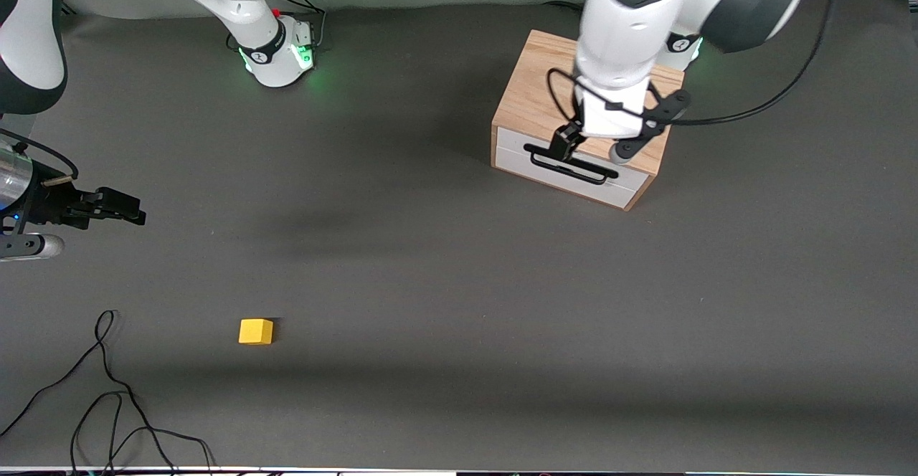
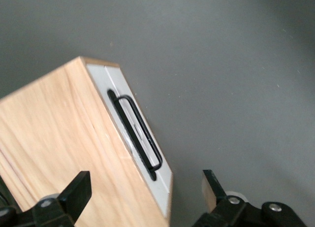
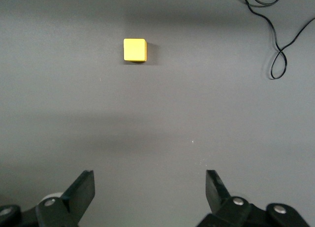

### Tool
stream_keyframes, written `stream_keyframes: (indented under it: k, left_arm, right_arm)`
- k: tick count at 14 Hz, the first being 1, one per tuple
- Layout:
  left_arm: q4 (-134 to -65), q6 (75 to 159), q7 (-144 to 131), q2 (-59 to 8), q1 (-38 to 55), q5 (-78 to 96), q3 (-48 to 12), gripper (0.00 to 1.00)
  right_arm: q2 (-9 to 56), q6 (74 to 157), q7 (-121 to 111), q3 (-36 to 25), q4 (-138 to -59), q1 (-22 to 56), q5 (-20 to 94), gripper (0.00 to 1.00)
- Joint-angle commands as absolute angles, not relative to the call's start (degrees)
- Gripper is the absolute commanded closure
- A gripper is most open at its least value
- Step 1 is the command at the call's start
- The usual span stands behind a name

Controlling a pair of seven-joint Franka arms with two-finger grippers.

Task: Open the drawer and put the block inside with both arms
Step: 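Lower the left gripper and hook the black drawer handle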

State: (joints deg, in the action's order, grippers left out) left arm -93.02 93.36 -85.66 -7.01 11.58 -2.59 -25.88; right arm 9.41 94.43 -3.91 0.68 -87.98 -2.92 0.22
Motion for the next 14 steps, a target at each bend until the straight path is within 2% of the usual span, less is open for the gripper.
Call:
stream_keyframes:
  k: [1, 9, 14]
  left_arm:
    - [-91.1, 93.3, -95.6, -9.4, 12.6, -3.8, -25.5, 0.00]
    - [-93.3, 97.4, -104.9, -15.0, 11.8, -3.6, -25.0, 0.00]
    - [-100.8, 105.6, -104.3, -15.1, 11.8, -4.3, -24.8, 0.00]
  right_arm:
    - [8.3, 95.6, -4.0, 0.5, -90.5, -2.5, -0.9, 0.00]
    - [8.3, 96.5, -3.9, 0.4, -90.9, -2.5, -0.6, 0.00]
    - [8.2, 96.9, -4.0, 0.3, -91.0, -2.5, -0.7, 0.00]
